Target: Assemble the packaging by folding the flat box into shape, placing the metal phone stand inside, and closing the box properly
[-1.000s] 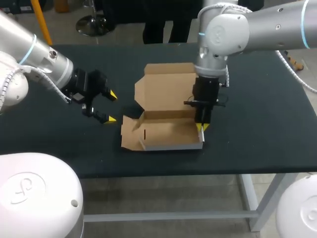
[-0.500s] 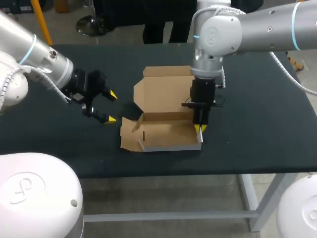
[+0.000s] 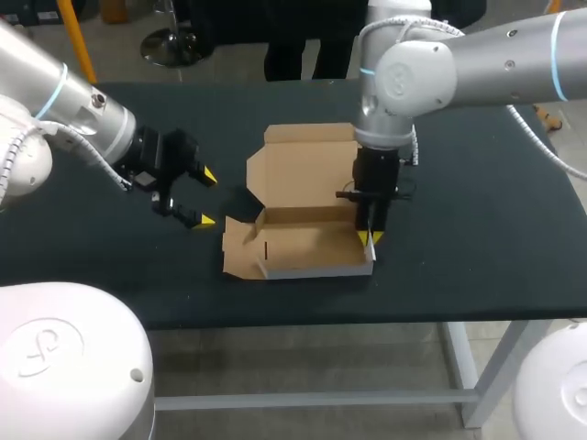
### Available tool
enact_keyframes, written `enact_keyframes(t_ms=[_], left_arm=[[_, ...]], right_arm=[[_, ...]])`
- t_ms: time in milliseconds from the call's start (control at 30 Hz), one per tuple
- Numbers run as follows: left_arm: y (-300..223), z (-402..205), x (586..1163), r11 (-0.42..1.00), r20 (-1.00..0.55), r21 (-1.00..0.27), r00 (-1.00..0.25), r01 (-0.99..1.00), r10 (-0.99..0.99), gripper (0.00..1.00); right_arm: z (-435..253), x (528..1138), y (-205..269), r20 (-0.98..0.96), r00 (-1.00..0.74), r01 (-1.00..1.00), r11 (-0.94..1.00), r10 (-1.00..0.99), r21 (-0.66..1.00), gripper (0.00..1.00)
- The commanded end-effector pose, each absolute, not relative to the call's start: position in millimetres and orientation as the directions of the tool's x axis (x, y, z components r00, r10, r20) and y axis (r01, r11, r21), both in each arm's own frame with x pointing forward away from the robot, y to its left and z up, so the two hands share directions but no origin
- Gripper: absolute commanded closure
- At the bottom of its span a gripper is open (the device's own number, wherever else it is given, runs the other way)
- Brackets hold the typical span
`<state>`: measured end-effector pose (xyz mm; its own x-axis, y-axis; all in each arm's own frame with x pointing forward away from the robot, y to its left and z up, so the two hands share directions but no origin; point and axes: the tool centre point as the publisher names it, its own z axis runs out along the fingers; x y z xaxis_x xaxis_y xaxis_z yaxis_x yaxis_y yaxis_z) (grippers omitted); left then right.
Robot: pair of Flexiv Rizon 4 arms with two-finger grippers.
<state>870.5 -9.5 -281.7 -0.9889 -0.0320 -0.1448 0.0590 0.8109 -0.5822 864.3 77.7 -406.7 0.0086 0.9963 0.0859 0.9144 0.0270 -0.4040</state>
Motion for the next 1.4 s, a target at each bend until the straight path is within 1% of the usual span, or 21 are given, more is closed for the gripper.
enact_keyframes(t_ms=[33, 233, 433, 600, 967, 1133, 1300, 1400], left_arm=[[-10, -280, 870, 0.814, -0.142, -0.578, -0.989, 0.058, -0.031, 0.00], [-10, -280, 870, 0.814, -0.142, -0.578, -0.989, 0.058, -0.031, 0.00], [-10, -280, 870, 0.814, -0.142, -0.578, -0.989, 0.058, -0.031, 0.00], [-10, -280, 870, 0.814, -0.142, -0.578, -0.989, 0.058, -0.031, 0.00], [-10, -280, 870, 0.814, -0.142, -0.578, -0.989, 0.058, -0.031, 0.00], [-10, -280, 870, 0.814, -0.142, -0.578, -0.989, 0.058, -0.031, 0.00], [-10, -280, 870, 0.814, -0.142, -0.578, -0.989, 0.058, -0.031, 0.00], [-10, -280, 870, 0.814, -0.142, -0.578, -0.989, 0.058, -0.031, 0.00]], right_arm=[[-407, 857, 73, 0.092, 0.022, 0.933, 0.013, 0.996, -0.359, 0.87], [-408, 858, 73, 0.090, 0.030, 0.957, -0.002, 0.996, -0.291, 0.91], [-408, 859, 75, 0.079, 0.028, 0.973, -0.009, 0.996, -0.230, 0.88], [-410, 862, 77, 0.061, 0.032, 0.982, -0.020, 0.998, -0.189, 0.83], [-414, 867, 79, 0.030, 0.050, 0.995, -0.047, 0.998, -0.083, 0.84], [-417, 869, 79, 0.028, 0.048, 0.996, -0.046, 0.998, -0.079, 0.83], [-420, 870, 79, 0.026, 0.050, 0.996, -0.048, 0.998, -0.069, 0.84], [-420, 870, 79, 0.023, 0.052, 0.997, -0.051, 0.998, -0.063, 0.88]])
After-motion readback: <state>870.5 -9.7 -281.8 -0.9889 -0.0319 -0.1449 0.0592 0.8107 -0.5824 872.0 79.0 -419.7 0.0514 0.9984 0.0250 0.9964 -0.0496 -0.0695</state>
